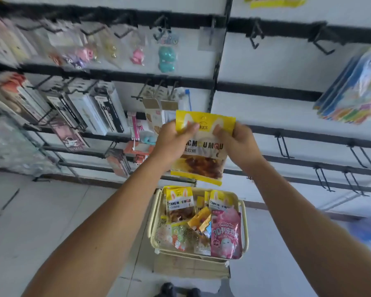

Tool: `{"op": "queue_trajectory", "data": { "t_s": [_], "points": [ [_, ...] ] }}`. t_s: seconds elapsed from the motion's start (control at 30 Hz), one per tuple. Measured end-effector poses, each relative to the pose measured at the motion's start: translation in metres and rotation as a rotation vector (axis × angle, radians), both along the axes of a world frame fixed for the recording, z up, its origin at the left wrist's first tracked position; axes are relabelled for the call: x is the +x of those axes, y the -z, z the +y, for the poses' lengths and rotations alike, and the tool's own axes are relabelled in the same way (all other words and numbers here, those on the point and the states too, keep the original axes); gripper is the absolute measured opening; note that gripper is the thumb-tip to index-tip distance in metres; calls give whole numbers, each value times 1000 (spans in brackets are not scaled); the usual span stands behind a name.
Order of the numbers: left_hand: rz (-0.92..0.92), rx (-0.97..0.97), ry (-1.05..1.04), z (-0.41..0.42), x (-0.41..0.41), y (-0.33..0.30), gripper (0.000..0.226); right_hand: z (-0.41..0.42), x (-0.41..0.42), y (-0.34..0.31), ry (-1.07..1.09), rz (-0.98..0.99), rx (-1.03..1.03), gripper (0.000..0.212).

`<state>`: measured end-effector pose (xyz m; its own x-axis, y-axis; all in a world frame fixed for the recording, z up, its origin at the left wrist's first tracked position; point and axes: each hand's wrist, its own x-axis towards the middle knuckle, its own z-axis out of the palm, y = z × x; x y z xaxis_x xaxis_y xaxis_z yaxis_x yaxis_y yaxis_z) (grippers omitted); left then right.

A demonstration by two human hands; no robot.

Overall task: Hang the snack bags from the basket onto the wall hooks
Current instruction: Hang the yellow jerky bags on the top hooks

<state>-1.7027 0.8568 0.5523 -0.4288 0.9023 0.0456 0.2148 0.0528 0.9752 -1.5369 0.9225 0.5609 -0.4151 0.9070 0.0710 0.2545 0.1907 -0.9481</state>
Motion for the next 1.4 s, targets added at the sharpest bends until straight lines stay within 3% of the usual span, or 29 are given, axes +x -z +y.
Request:
{"op": "queue_trajectory", "data": {
  "t_s": [0.37, 0.53, 0.87, 1.13, 1.4],
  "points": [
    [108, 246, 204, 17, 12, -148, 25, -8, 24, -150, 190, 133, 247, 31],
    [75, 359, 281, 27, 19, -194, 8, -14, 31, -191, 196, 214, 322, 20],
    [70, 414, 191, 57, 59, -252, 24, 8, 60, -245, 173, 278, 397, 25],
    [65, 391, 63, 93, 78, -283, 30, 59, 70, -282, 188, 213, 457, 31],
    [14, 362, 3, 138, 71, -308, 28, 106, 56, -305, 172, 280, 354, 34]
  ]
}}
